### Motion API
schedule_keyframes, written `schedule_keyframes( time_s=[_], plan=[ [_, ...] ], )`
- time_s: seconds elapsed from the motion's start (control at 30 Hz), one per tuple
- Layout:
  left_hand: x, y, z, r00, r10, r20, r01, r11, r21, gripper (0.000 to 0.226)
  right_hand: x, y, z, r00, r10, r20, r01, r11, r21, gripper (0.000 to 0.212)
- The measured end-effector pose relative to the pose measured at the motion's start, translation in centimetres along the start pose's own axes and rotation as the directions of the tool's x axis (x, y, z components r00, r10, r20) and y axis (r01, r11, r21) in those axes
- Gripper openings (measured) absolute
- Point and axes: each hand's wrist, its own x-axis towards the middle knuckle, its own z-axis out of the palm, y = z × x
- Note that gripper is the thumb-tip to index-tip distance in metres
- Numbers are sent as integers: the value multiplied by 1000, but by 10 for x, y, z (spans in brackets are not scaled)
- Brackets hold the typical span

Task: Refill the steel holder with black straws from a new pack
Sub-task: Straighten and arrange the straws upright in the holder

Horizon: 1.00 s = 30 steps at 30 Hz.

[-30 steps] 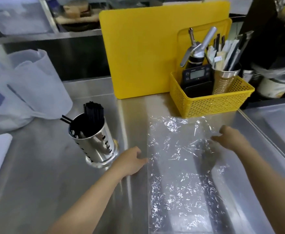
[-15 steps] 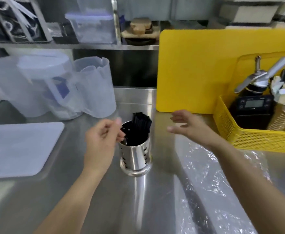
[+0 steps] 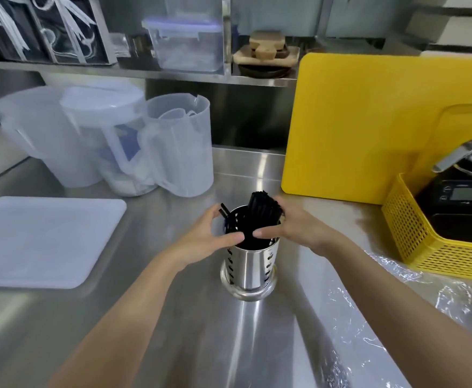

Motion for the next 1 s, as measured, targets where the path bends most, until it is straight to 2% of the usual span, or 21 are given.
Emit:
schedule_keyframes(
  time_s=[0.07,0.17,0.2,0.33,0.43,0.5,0.57,0.6,0.7,0.73,0.87,1.0],
  plan=[
    [5,6,-4,999,-14,52,19,994,-104,84,2,-2,1,1000,-5,-25,4,999,-39,56],
    [13,11,-8,995,23,97,-15,996,-90,78,2,-5,5,996,-56,-76,21,917,-399,60],
    [15,13,-9,992,43,117,-36,997,-63,78,0,-9,6,995,-70,-72,30,890,-454,62],
    [24,19,-8,962,190,196,-201,979,36,78,-2,-16,9,993,-113,-15,91,861,-500,66],
    [29,19,-8,960,178,216,-194,979,56,74,3,-17,13,990,-135,37,137,887,-440,62],
    [33,17,-5,959,187,214,-221,964,148,68,5,-19,13,991,-132,38,136,911,-389,49],
    [32,20,-3,959,181,220,-233,942,243,76,5,-21,10,988,-155,20,153,931,-331,34],
    [30,22,-2,961,185,205,-233,941,244,72,5,-24,9,985,-172,6,166,938,-304,29],
    [24,34,-2,941,286,182,-290,957,-8,28,4,-31,5,977,-206,-58,184,945,-271,28],
    [22,38,-2,938,295,180,-286,955,-77,21,5,-33,4,976,-206,-73,182,950,-253,30],
    [22,37,-2,957,264,121,-246,958,-146,17,8,-32,2,983,-155,-102,142,982,-123,34],
    [24,30,-5,964,239,118,-218,961,-170,32,10,-23,5,987,-77,-142,66,994,-83,50]
  ],
)
